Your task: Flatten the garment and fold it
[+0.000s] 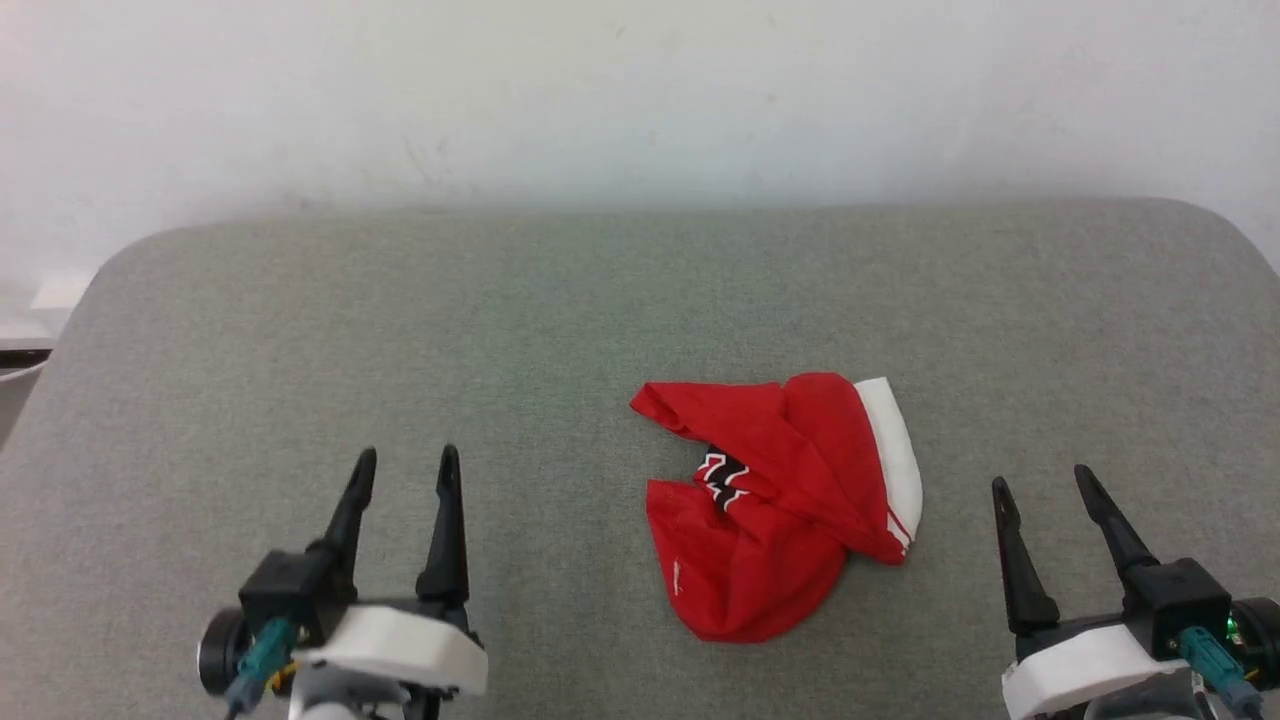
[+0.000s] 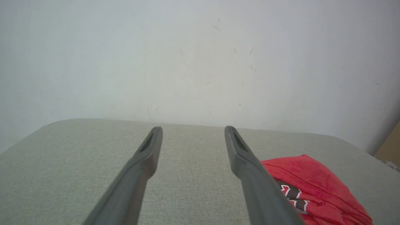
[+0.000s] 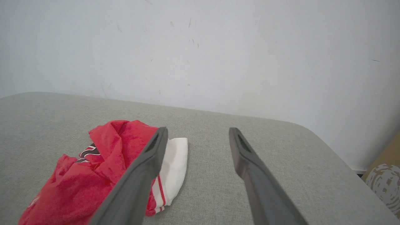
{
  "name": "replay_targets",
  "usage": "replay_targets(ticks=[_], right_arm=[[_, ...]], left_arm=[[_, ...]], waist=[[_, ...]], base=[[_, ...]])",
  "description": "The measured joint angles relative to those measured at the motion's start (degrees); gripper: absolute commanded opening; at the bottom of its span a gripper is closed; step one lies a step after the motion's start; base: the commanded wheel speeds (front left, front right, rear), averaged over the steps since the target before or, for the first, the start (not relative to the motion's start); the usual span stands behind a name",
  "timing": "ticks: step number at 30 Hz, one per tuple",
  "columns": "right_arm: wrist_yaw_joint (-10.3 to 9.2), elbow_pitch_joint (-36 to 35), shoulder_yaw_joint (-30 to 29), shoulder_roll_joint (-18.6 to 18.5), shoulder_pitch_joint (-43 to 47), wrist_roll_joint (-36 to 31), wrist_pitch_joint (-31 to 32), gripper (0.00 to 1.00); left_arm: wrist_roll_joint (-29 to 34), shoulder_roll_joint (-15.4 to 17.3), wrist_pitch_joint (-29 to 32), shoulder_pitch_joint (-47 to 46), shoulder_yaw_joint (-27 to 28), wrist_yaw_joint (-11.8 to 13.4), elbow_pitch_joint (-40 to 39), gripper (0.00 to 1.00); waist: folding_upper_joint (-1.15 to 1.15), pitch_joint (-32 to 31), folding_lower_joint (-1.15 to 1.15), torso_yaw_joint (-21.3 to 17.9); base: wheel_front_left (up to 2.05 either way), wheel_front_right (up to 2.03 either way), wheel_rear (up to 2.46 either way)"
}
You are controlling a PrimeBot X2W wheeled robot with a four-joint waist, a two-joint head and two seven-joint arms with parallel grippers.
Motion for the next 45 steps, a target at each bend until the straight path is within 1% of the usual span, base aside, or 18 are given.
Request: replay_targets(ticks=[2,4,7,9,11,13,16,19,23,25,28,32,33,34,36,39,42,45], right_arm=[[0.00,-0.01,-0.02,-0.01,0.06,0.04,0.00,1.00],[0.00,-0.09,-0.07,0.00,0.09,0.00,0.00,1.00],[-0.01,-0.25,-1.34,0.00,-0.02,-0.82,0.14,1.00],[-0.01,-0.25,-1.11,-0.13,-0.28,-1.98,1.87,1.00],[-0.01,0.11,1.24,-0.75,-0.78,-2.54,5.72,1.00],[0.01,0.69,4.52,-2.59,-1.70,-2.32,10.13,1.00],[0.02,1.58,8.51,-5.88,-4.05,1.90,17.22,1.00],[0.00,3.08,12.58,-10.50,-6.14,5.55,25.07,1.00],[0.00,4.90,16.53,-15.90,-8.50,9.98,32.77,1.00],[-0.01,5.70,17.74,-17.69,-9.15,11.85,35.05,1.00],[0.00,7.19,20.09,-19.69,-10.35,12.73,36.38,1.00],[0.00,9.28,20.64,-20.35,-12.47,13.29,35.44,1.00],[0.00,9.84,20.81,-20.40,-12.97,13.29,35.05,0.79],[0.00,10.32,21.05,-20.58,-13.41,13.26,34.43,0.00],[0.00,11.05,20.85,-20.62,-14.08,13.18,33.23,0.00],[0.01,11.76,18.52,-20.34,-14.36,13.11,32.16,0.00],[0.00,11.38,14.50,-20.26,-13.86,12.66,31.74,0.00],[0.01,9.56,8.91,-20.14,-12.29,11.65,31.65,0.00]], left_arm=[[0.51,-2.29,0.00,2.50,1.83,-0.01,-1.35,1.00],[1.64,-3.61,0.00,3.99,2.72,-0.38,-1.97,1.00],[3.66,-4.65,0.00,3.86,3.30,-2.34,-1.90,1.00],[4.71,-5.22,0.00,3.32,3.69,-3.60,-1.54,1.00],[5.52,-5.92,0.00,2.92,4.05,-4.58,-1.14,1.00],[6.08,-6.60,0.00,2.34,4.43,-5.12,-0.55,1.00],[6.68,-7.81,0.01,1.28,4.79,-5.71,0.18,1.00],[7.11,-8.87,0.00,0.73,5.35,-6.15,0.89,1.00],[7.45,-9.64,0.00,-0.85,6.00,-7.19,1.24,1.00],[7.72,-9.82,0.00,-1.33,6.00,-7.68,1.45,1.00],[8.08,-10.04,0.00,-1.58,6.19,-8.09,1.71,1.00],[8.16,-10.17,0.00,-1.76,6.26,-8.10,1.76,1.00],[8.16,-10.17,0.00,-1.76,6.28,-8.10,1.77,1.00],[8.16,-10.18,0.00,-1.79,6.25,-8.11,1.90,1.00],[8.24,-10.20,0.00,-1.98,6.20,-8.11,2.15,1.00],[8.21,-10.23,0.00,-2.10,6.28,-8.12,2.22,1.00],[8.22,-10.24,0.00,-2.09,6.26,-8.12,2.66,1.00],[8.21,-10.25,-0.01,-2.04,6.21,-8.14,2.79,1.00]], waist=[[0.00,-0.12,0.00,0.41],[0.00,0.09,0.00,0.73],[0.00,0.88,0.01,1.42],[0.00,1.38,0.01,2.11],[0.00,1.93,0.01,2.89],[0.00,2.64,0.01,3.68],[0.00,3.80,0.02,5.05],[0.00,5.08,0.01,6.55],[0.00,6.75,0.02,8.82],[0.00,7.50,0.02,10.00],[0.00,8.61,0.02,11.56],[0.00,10.05,0.02,12.90],[0.00,10.36,0.02,13.07],[0.00,10.63,0.02,13.17],[0.00,10.83,0.02,13.05],[0.00,10.72,0.02,12.32],[0.00,10.27,0.02,11.01],[0.00,9.51,0.02,9.13]], base=[[0.00,0.00,0.00],[0.00,0.00,0.00],[0.00,0.00,0.00],[0.00,0.00,0.00],[0.00,0.00,0.00],[0.00,0.00,0.00],[0.00,0.00,0.00],[0.00,0.00,0.00],[0.00,0.00,0.00],[0.00,0.00,0.00],[0.00,0.00,0.00],[0.00,0.00,0.00],[0.00,0.00,0.00],[0.00,0.00,0.00],[0.00,0.00,0.00],[0.00,0.00,0.00],[0.00,0.00,0.00],[0.00,0.00,0.00]])
